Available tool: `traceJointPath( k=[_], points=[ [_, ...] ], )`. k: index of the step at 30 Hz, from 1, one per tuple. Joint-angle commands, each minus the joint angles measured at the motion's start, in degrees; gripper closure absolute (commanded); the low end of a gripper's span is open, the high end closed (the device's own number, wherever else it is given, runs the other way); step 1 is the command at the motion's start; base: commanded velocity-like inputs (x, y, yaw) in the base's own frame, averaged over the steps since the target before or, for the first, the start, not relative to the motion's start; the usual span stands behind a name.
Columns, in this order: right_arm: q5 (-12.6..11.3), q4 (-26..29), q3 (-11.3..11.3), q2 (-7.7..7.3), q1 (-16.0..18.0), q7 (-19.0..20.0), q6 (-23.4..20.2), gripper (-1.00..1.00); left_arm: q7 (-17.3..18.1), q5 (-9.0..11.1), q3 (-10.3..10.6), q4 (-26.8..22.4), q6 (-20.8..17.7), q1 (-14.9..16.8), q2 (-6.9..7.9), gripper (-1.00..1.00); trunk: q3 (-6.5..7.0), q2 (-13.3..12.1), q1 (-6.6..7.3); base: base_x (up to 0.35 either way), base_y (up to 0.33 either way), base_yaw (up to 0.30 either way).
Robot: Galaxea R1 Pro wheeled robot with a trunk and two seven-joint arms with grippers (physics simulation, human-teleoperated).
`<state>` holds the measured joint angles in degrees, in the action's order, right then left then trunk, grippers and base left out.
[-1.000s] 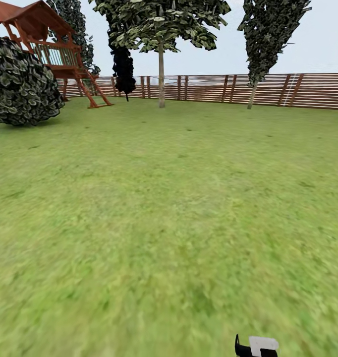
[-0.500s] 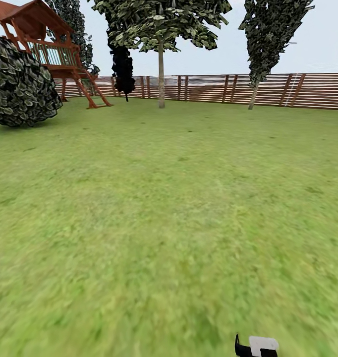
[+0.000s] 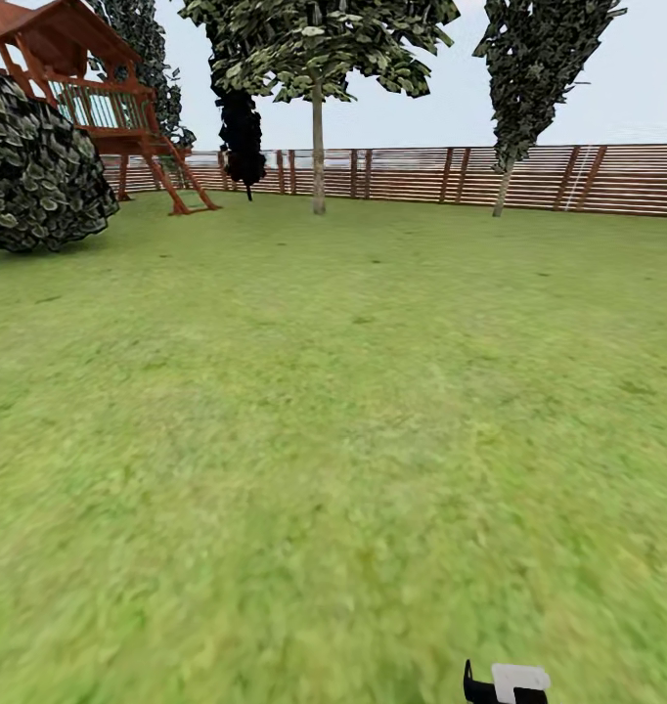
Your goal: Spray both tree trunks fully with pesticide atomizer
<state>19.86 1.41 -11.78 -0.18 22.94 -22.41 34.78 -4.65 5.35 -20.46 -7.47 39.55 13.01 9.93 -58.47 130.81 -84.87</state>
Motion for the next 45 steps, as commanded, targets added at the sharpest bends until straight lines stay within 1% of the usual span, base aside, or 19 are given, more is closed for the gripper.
traceJointPath(
  k=[1,45],
  points=[
    [0.0,0.0,0.0,0.0,0.0,0.0,0.0,-1.0,0.0,0.0,0.0,0.0,0.0,0.0,0.0,1.0,0.0,0.0,0.0,0.337,0.0,0.0],
    [0.0,0.0,0.0,0.0,0.0,0.0,0.0,-1.0,0.0,0.0,0.0,0.0,0.0,0.0,0.0,1.0,0.0,0.0,0.0,0.337,0.0,0.0]
  ],
)
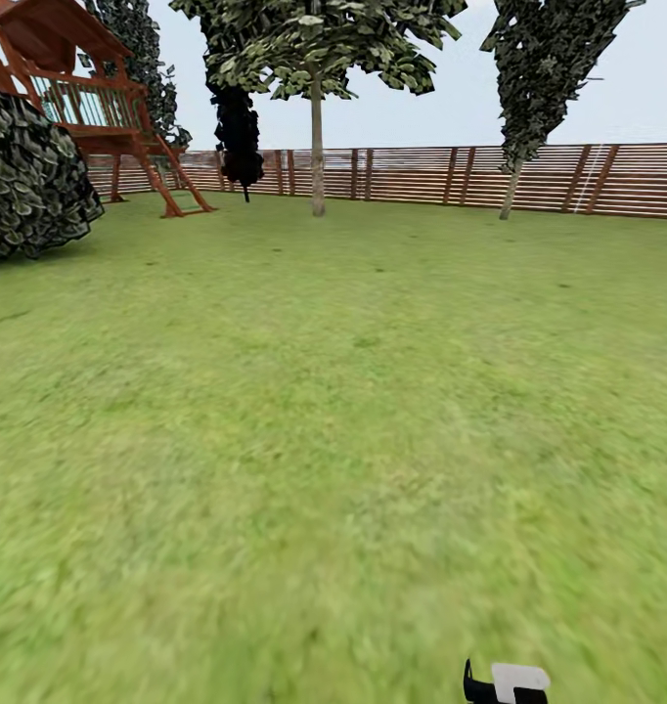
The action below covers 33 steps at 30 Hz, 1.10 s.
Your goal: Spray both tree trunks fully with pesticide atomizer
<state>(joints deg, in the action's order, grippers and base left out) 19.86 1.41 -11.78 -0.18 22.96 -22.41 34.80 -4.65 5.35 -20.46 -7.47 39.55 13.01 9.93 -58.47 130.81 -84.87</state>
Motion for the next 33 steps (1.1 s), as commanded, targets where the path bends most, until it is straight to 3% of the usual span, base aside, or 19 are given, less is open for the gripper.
traceJointPath(
  k=[1,33],
  points=[
    [0.0,0.0,0.0,0.0,0.0,0.0,0.0,-1.0,0.0,0.0,0.0,0.0,0.0,0.0,0.0,1.0,0.0,0.0,0.0,0.337,0.0,0.0],
    [0.0,0.0,0.0,0.0,0.0,0.0,0.0,-1.0,0.0,0.0,0.0,0.0,0.0,0.0,0.0,1.0,0.0,0.0,0.0,0.337,0.0,0.0]
  ],
)
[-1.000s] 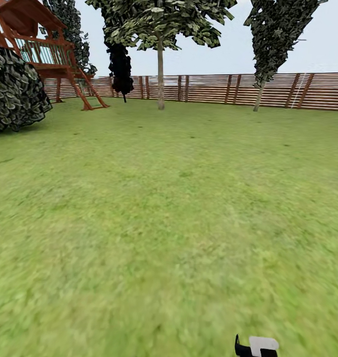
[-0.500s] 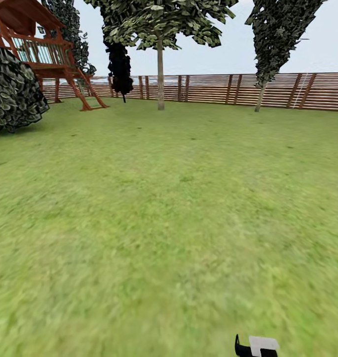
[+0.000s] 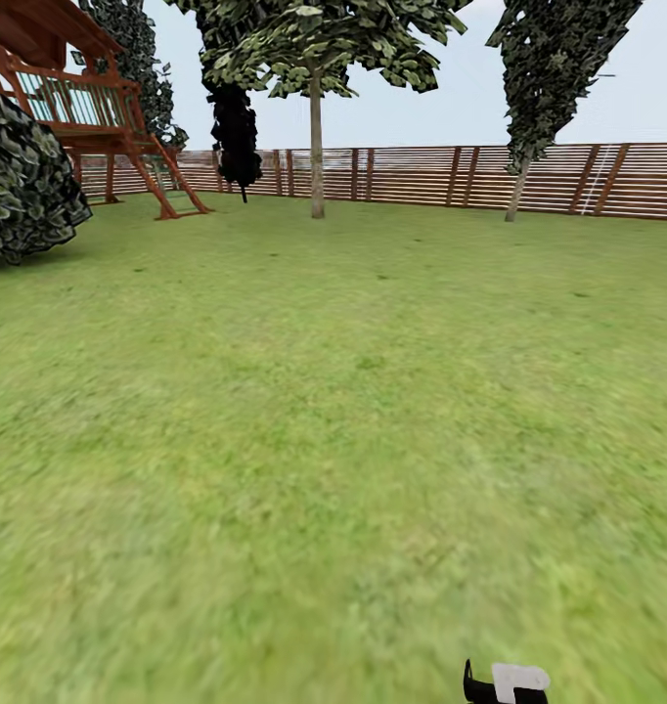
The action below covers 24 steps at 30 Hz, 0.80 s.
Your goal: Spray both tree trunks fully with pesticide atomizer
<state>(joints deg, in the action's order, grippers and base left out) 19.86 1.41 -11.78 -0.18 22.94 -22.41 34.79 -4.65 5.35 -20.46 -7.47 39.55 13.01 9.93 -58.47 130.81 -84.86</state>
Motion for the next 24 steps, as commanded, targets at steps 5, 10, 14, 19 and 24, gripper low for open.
traceJointPath(
  k=[5,10,14,19,24],
  points=[
    [0.0,0.0,0.0,0.0,0.0,0.0,0.0,-1.0,0.0,0.0,0.0,0.0,0.0,0.0,0.0,1.0,0.0,0.0,0.0,0.337,0.0,0.0],
    [0.0,0.0,0.0,0.0,0.0,0.0,0.0,-1.0,0.0,0.0,-0.1,0.0,0.0,0.0,0.0,1.0,0.0,0.0,0.0,0.337,0.0,0.0],
    [0.0,0.0,0.0,0.0,0.0,0.0,0.0,-1.0,0.0,0.0,0.0,0.0,0.0,0.0,0.0,1.0,0.0,0.0,0.0,0.337,0.0,0.0],
    [0.0,0.0,0.0,0.0,0.0,0.0,0.0,-1.0,0.0,0.0,0.0,0.0,0.0,0.0,0.0,1.0,0.0,0.0,0.0,0.337,0.0,0.0],
    [0.0,0.0,0.0,0.0,0.0,0.0,0.0,-1.0,0.0,0.0,0.0,0.0,0.0,0.0,0.0,1.0,0.0,0.0,0.0,0.337,0.0,0.0]
  ],
)
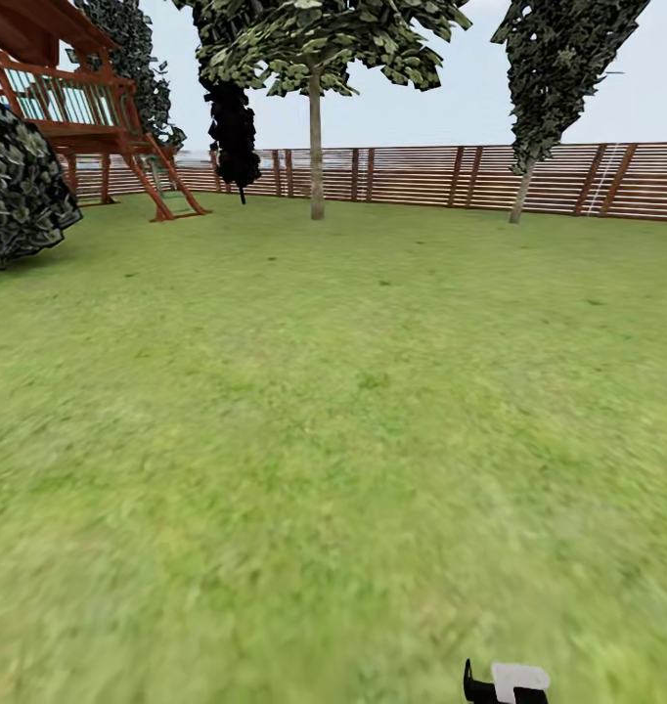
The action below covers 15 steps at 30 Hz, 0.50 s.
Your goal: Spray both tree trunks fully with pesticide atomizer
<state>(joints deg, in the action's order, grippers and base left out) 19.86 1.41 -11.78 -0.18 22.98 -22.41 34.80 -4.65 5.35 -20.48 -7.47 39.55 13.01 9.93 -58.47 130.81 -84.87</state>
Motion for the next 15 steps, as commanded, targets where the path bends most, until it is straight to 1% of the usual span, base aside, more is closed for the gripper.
traceJointPath(
  k=[1,15],
  points=[
    [0.0,0.0,0.0,0.0,0.0,0.0,0.0,-1.0,0.0,0.0,0.0,0.0,0.0,0.0,0.0,1.0,0.0,0.0,0.0,0.337,0.0,0.0],
    [0.0,0.0,0.0,0.0,0.0,0.0,0.0,-1.0,0.0,0.0,0.0,0.0,0.1,0.0,0.0,1.0,0.0,0.0,0.0,0.337,0.0,0.0]
  ],
)
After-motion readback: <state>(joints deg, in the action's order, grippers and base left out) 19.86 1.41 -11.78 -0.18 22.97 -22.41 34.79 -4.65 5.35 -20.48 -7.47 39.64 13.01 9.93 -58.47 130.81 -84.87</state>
